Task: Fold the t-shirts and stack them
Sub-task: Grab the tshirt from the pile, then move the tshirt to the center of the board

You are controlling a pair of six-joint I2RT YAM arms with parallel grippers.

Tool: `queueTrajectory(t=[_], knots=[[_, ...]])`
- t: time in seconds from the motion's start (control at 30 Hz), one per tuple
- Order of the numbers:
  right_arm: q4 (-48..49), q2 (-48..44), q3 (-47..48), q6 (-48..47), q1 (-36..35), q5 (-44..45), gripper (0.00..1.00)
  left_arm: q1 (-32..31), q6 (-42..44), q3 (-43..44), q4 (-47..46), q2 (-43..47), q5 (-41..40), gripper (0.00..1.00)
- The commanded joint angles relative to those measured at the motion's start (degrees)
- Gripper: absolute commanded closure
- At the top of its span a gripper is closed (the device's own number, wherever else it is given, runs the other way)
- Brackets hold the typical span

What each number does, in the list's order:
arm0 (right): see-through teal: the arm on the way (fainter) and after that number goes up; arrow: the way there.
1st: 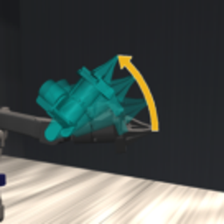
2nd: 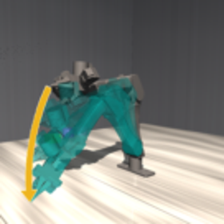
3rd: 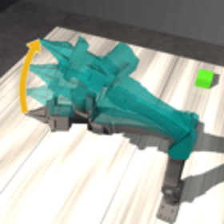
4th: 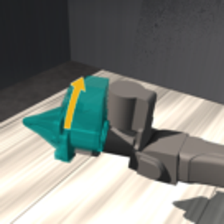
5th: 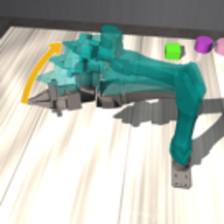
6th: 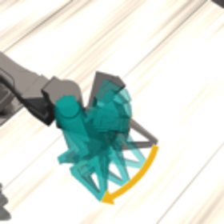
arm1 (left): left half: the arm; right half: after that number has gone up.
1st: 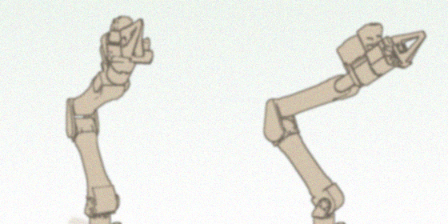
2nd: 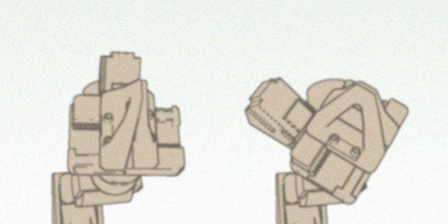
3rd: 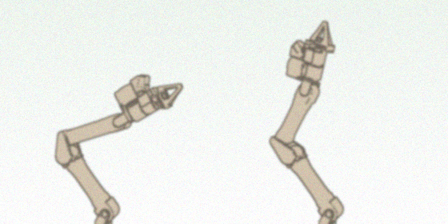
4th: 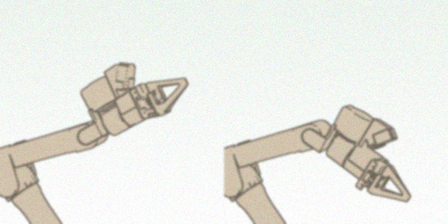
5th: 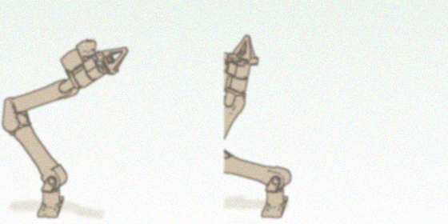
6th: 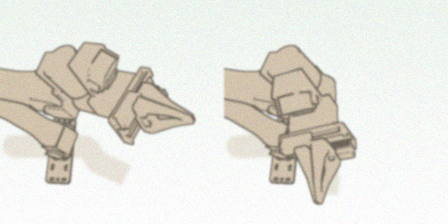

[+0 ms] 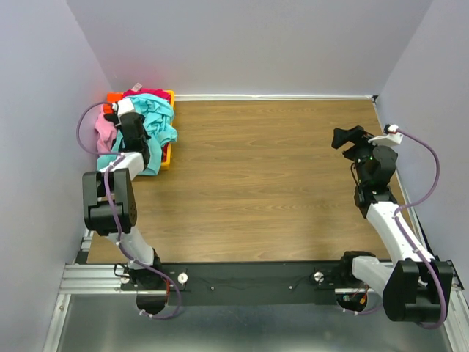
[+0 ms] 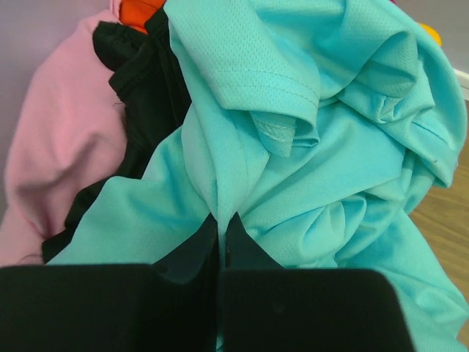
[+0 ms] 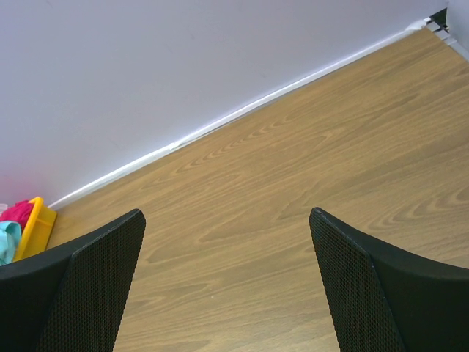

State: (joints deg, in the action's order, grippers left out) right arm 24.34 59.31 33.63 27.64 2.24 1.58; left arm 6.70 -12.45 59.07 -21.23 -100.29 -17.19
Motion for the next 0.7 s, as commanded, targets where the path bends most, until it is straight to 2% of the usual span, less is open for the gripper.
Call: queueTrajectory(t=[0.0,0.13,0.33,0.47,0.5,0.67], knots=[[0.4,-1.3,-0.7,0.7,0.0,-0.8,0.0,-0.5,-0.2,-2.4,0.4,7.6,1.9,1.0],[0.4,-0.1,-0.4,0.7,0.0,-1.2,0.0,-1.6,0.2,-5.1,0.4,19.2,6.4,1.0],[0.2,2.1,0.7,0.2,0.0,-0.9,0.0,-9.8,5.1,-4.4,0.6,35.4,10.4,1.0],[-0.1,2.9,1.3,0.2,0.0,-1.3,0.0,-16.7,6.1,-1.1,1.6,40.3,17.7,1.0],[-0.2,2.8,1.4,0.2,0.0,-1.2,0.0,-17.9,6.1,-0.5,1.7,40.6,21.8,1.0],[-0.6,1.4,1.0,0.2,0.0,-1.2,0.0,-25.8,4.6,1.7,1.9,40.4,28.2,1.0]])
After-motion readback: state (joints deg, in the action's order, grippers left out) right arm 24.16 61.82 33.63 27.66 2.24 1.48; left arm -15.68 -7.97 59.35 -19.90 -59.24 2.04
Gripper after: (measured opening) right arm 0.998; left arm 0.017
